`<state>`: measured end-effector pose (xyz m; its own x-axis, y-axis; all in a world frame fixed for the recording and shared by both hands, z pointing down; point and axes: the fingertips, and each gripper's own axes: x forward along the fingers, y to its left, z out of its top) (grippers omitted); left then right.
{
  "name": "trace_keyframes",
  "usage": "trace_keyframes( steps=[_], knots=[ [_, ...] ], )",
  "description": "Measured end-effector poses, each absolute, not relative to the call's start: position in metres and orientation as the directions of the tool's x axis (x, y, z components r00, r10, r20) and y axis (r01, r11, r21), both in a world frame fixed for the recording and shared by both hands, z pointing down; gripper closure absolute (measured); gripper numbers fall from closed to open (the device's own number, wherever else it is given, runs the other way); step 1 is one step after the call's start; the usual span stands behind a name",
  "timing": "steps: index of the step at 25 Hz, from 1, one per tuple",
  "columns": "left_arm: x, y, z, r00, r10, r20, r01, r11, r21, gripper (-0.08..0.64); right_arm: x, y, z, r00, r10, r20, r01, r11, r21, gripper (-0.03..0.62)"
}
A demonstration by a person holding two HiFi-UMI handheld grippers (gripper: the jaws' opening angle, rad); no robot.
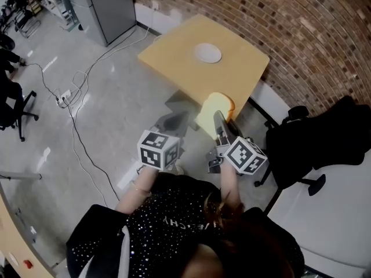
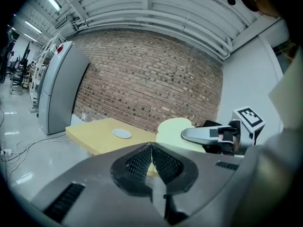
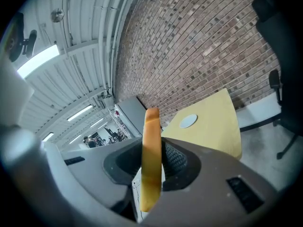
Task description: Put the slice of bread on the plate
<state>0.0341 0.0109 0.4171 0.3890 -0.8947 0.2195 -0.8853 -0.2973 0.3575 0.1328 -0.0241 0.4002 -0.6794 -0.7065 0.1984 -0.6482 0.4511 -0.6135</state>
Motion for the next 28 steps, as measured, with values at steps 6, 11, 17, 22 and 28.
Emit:
trace_keyframes(
  steps=[6,11,17,22,28],
  knots=[
    [0.029,0.014,0.423,0.368,-0.902,0.224,-0.890,-0.272,0.367,0.548,0.139,-0.027,0.401,-0.667,-0.716,0.205,-0.657,0.436,-0.615,0.499],
    [0.027,0.018,0.426,0.368,-0.900,0.234,-0.890,-0.267,0.370,0.548,0.146,-0.020,0.405,-0.654,-0.726,0.212,-0.663,0.415,-0.623,0.499],
    [0.038,0.019,0.425,0.381,-0.895,0.232,-0.886,-0.282,0.368,0.548,0.158,-0.015,0.409,-0.634,-0.740,0.224,-0.675,0.388,-0.627,0.499],
    [0.041,0.021,0.428,0.379,-0.895,0.236,-0.885,-0.276,0.374,0.548,0.163,-0.015,0.412,-0.630,-0.743,0.224,-0.671,0.378,-0.638,0.499],
    [0.040,0.014,0.428,0.376,-0.895,0.238,-0.884,-0.270,0.380,0.548,0.158,-0.019,0.410,-0.640,-0.734,0.229,-0.669,0.385,-0.635,0.499]
  ],
)
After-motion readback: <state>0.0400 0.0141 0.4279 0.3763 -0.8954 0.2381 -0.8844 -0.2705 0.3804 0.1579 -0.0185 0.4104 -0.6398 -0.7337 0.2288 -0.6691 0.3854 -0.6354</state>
